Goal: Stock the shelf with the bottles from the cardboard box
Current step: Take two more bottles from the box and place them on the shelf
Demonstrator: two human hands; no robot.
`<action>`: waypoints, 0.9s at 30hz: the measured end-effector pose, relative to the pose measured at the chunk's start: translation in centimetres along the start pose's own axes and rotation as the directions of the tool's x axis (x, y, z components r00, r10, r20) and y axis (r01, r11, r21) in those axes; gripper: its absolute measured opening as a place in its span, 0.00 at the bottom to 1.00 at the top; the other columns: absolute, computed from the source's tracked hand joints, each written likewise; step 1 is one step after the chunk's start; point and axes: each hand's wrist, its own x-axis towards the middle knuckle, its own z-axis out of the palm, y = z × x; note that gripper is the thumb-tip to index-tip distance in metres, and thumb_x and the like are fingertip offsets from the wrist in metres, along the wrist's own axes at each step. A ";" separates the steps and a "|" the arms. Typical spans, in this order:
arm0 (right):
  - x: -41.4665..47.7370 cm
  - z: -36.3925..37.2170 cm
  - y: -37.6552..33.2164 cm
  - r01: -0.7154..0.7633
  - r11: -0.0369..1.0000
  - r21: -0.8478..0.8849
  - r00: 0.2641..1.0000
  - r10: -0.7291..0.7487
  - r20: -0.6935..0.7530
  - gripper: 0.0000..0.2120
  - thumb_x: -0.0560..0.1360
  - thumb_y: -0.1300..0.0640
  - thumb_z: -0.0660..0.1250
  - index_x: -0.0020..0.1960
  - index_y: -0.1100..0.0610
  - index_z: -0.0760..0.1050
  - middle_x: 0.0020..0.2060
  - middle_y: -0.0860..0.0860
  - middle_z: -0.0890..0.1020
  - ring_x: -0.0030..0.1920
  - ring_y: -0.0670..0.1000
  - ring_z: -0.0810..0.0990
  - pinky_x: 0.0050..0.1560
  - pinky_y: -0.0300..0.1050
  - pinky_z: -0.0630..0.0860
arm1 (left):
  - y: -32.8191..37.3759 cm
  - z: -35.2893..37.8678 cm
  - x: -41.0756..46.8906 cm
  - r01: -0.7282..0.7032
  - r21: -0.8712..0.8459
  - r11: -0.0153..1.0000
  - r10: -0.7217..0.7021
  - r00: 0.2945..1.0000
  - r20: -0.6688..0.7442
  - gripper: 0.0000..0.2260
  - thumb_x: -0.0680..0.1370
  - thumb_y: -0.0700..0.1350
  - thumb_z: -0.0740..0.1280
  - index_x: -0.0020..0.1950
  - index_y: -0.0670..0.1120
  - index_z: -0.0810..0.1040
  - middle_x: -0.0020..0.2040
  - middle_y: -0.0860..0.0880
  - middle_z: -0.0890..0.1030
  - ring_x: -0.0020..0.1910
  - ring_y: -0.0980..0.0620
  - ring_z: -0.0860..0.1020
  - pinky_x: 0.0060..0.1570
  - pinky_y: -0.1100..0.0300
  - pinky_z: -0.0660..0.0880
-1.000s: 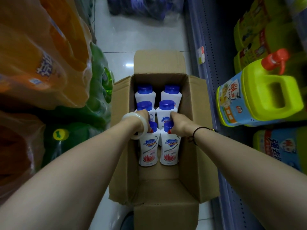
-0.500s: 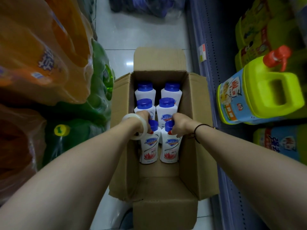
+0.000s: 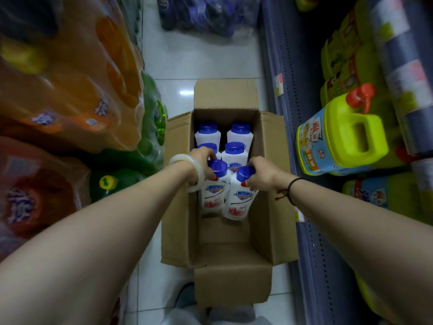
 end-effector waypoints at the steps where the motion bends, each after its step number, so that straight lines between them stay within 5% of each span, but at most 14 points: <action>1: -0.6 -0.4 -0.2 0.007 1.000 0.028 1.000 -0.007 0.000 0.20 0.72 0.64 0.69 0.62 0.61 0.68 0.59 0.56 0.76 0.59 0.56 0.76 0.59 0.53 0.77 | 0.3 -0.7 -0.6 -0.005 -0.022 1.000 0.005 1.000 -0.007 0.24 0.69 0.42 0.74 0.62 0.44 0.73 0.61 0.44 0.75 0.57 0.45 0.76 0.52 0.56 0.73; 6: -4.7 -3.2 -1.6 0.055 0.981 0.184 0.998 -0.047 -0.046 0.23 0.72 0.62 0.69 0.65 0.60 0.67 0.53 0.53 0.75 0.52 0.50 0.76 0.45 0.41 0.77 | 2.2 -4.8 -4.5 -0.033 -0.117 0.993 0.027 0.998 -0.055 0.24 0.67 0.42 0.75 0.61 0.45 0.74 0.59 0.45 0.78 0.57 0.47 0.76 0.56 0.54 0.75; 12: -9.8 -7.5 -4.3 0.134 0.960 0.245 0.987 -0.107 -0.122 0.17 0.69 0.58 0.73 0.54 0.58 0.70 0.45 0.50 0.78 0.47 0.48 0.78 0.51 0.45 0.77 | 5.1 -9.6 -10.1 -0.039 -0.274 0.961 0.007 0.993 -0.114 0.24 0.67 0.41 0.76 0.61 0.44 0.75 0.55 0.47 0.79 0.53 0.49 0.77 0.52 0.55 0.75; 16: -13.8 -10.6 -6.3 0.200 0.925 0.323 0.968 -0.135 -0.212 0.22 0.65 0.57 0.77 0.56 0.58 0.77 0.51 0.56 0.83 0.53 0.55 0.81 0.58 0.55 0.77 | 7.7 -12.9 -14.2 -0.089 -0.376 0.922 0.036 0.989 -0.145 0.19 0.68 0.38 0.74 0.58 0.42 0.77 0.48 0.47 0.78 0.48 0.50 0.75 0.44 0.61 0.73; 20: -18.3 -13.4 -8.2 0.266 0.891 0.369 0.950 -0.178 -0.258 0.21 0.63 0.57 0.78 0.54 0.58 0.79 0.51 0.56 0.83 0.54 0.56 0.81 0.59 0.55 0.77 | 10.1 -15.9 -18.3 -0.118 -0.441 0.890 0.045 0.984 -0.174 0.18 0.69 0.39 0.74 0.58 0.42 0.77 0.49 0.46 0.78 0.49 0.48 0.76 0.46 0.56 0.75; 24: -23.0 -15.7 -9.8 0.310 0.875 0.371 0.938 -0.217 -0.272 0.25 0.63 0.56 0.78 0.58 0.59 0.78 0.52 0.56 0.83 0.55 0.55 0.80 0.59 0.53 0.77 | 12.6 -18.7 -22.4 -0.168 -0.455 0.874 0.085 0.977 -0.197 0.17 0.69 0.39 0.73 0.58 0.42 0.77 0.50 0.46 0.79 0.49 0.49 0.76 0.36 0.63 0.72; 27: -26.8 -17.5 -11.3 0.343 0.864 0.370 0.925 -0.241 -0.294 0.22 0.64 0.58 0.77 0.56 0.59 0.78 0.51 0.56 0.83 0.54 0.54 0.81 0.58 0.50 0.77 | 14.6 -21.1 -25.6 -0.180 -0.461 0.869 0.098 0.976 -0.197 0.16 0.69 0.39 0.73 0.56 0.40 0.77 0.51 0.43 0.81 0.48 0.47 0.78 0.40 0.57 0.77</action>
